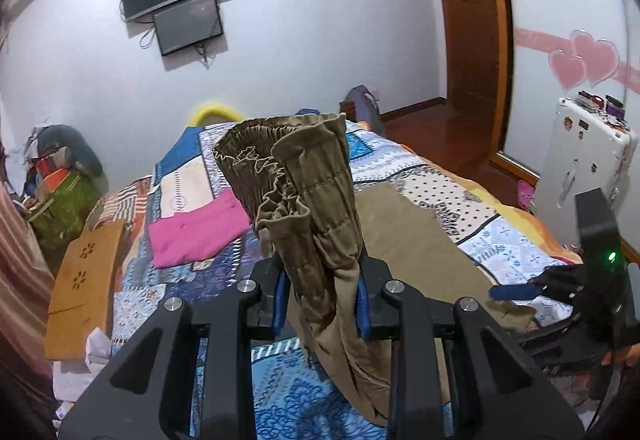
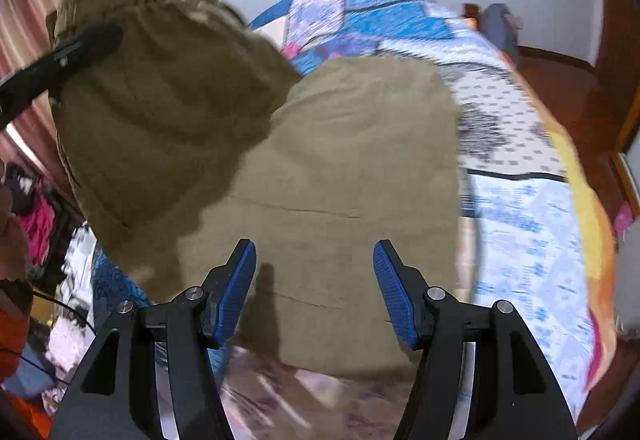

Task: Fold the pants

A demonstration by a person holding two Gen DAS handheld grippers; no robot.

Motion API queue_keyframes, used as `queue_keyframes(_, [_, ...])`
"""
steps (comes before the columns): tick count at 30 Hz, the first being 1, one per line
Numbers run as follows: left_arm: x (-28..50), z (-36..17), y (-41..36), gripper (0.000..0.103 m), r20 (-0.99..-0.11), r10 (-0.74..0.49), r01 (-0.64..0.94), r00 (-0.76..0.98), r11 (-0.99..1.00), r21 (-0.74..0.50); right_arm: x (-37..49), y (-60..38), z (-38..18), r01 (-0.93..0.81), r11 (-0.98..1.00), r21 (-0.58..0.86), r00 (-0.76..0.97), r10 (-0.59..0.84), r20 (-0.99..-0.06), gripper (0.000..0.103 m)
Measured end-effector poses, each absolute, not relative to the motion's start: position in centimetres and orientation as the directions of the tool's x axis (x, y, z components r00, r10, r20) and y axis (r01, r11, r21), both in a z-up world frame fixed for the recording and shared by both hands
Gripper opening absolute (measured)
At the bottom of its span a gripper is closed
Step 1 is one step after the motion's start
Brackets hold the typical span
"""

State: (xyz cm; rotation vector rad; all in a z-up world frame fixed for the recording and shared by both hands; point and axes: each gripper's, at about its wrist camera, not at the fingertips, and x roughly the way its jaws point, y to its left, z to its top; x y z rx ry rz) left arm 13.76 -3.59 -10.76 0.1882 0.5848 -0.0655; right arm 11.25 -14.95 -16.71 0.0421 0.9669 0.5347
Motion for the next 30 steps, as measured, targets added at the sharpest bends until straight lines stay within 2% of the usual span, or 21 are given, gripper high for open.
queue_keyframes(7, [14.6, -10.7, -6.2, 0.027, -0.566, -0.064, 0.179, 0.822, 0.972, 0.15, 11.2, -20.6, -19.3, -0.255, 0.936, 0.242, 0.465, 0.338, -0.818, 0.058])
queue_keyframes(13, [15.7, -11.5, -9.5, 0.026, -0.601, -0.119, 0.257, 0.79, 0.955, 0.149, 11.2, -20.6, -21.1, -0.25, 0.936, 0.25, 0.448, 0.34, -0.826, 0.058])
queue_keyframes(23, [17.2, -16.3, -13.8, 0.026, -0.742, -0.225, 0.402, 0.631, 0.914, 0.064, 11.4, -20.9, -21.3, -0.263, 0.925, 0.273, 0.442, 0.367, -0.819, 0.058])
queue_keyframes(30, [17.9, -19.7, -15.5, 0.026, -0.828, -0.211, 0.428, 0.52, 0.903, 0.038, 11.2, -21.0, -21.3, -0.26, 0.924, 0.28, 0.445, 0.372, -0.814, 0.058])
